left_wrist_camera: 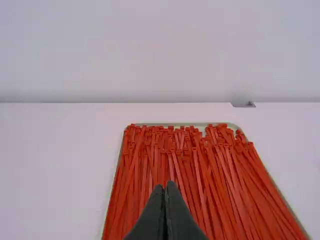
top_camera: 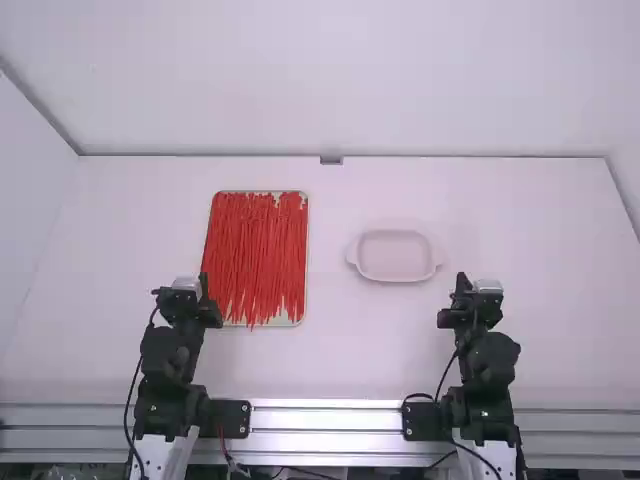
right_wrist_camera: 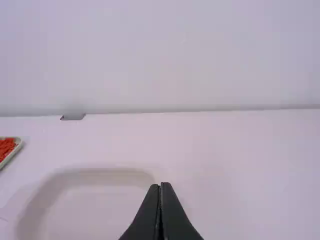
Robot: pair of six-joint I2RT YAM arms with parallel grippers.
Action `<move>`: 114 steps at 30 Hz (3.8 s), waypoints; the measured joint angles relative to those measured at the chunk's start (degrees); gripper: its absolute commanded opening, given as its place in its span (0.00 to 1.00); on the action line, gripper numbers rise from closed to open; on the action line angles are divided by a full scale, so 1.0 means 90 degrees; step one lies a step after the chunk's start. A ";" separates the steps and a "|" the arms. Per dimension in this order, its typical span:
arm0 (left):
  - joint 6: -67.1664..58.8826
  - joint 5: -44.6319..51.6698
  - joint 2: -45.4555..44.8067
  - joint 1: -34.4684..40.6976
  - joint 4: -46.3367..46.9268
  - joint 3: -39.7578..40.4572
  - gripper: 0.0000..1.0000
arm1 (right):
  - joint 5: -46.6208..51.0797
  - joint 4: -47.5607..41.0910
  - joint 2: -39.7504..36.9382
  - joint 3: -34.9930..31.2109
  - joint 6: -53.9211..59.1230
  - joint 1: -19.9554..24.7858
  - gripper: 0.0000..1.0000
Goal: Fasten the cable tie
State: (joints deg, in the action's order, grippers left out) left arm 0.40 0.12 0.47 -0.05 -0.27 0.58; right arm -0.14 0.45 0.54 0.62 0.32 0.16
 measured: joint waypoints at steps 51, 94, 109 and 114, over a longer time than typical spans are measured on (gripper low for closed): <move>0.0867 0.0415 0.4966 0.0274 0.1914 0.3135 0.75 | 0.0406 -0.1649 0.6069 0.3730 -0.0199 -0.0930 0.75; 0.1525 0.0699 0.8034 0.0503 0.4549 0.7101 0.99 | 0.0447 -0.2987 0.7179 0.5234 -0.0862 -0.1868 0.98; 0.1324 0.0619 1.1409 0.0500 0.5287 0.9600 0.97 | 0.0442 -0.2827 0.7567 0.5234 -0.0857 -0.1821 0.98; 0.1251 0.0619 1.1995 0.0500 0.4901 0.9675 0.99 | 0.0444 -0.2827 0.7565 0.5234 -0.0855 -0.1821 0.98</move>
State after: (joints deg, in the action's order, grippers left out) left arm 11.66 5.69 108.42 4.45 43.83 87.66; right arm 3.86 -24.99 68.62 47.72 -7.38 -16.23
